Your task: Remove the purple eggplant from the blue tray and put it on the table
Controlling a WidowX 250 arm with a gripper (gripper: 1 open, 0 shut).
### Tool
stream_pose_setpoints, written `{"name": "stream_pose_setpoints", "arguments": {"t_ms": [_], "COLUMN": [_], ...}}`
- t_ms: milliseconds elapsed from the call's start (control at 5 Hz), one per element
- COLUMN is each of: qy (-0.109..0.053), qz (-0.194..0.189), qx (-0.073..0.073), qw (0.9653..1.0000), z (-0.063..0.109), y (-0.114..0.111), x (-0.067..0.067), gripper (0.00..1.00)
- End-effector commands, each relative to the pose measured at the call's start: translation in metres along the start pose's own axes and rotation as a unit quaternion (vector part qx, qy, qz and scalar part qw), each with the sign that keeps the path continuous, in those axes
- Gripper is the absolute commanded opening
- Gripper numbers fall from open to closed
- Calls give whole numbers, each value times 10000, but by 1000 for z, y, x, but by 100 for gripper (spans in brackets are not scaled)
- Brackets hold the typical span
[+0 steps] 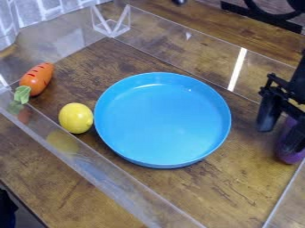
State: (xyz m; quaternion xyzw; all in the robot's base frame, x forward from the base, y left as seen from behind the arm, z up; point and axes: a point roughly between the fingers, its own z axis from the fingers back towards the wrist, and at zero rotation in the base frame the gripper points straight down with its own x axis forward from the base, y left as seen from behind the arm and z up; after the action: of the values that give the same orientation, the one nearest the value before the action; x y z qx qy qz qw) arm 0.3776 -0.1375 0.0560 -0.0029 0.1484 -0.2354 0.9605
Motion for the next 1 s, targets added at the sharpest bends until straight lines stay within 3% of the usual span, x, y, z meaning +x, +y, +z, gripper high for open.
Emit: {"name": "stream_pose_setpoints", "arguments": {"t_ms": [0, 400, 800], "qy": [-330, -232, -88], "qz": [154, 347, 594], "qx": [19, -54, -118], "qw": [9993, 9991, 9981], "z": [23, 23, 26], "y": [1, -9, -23], "x": [3, 1, 8], "gripper": [0, 0, 0]}}
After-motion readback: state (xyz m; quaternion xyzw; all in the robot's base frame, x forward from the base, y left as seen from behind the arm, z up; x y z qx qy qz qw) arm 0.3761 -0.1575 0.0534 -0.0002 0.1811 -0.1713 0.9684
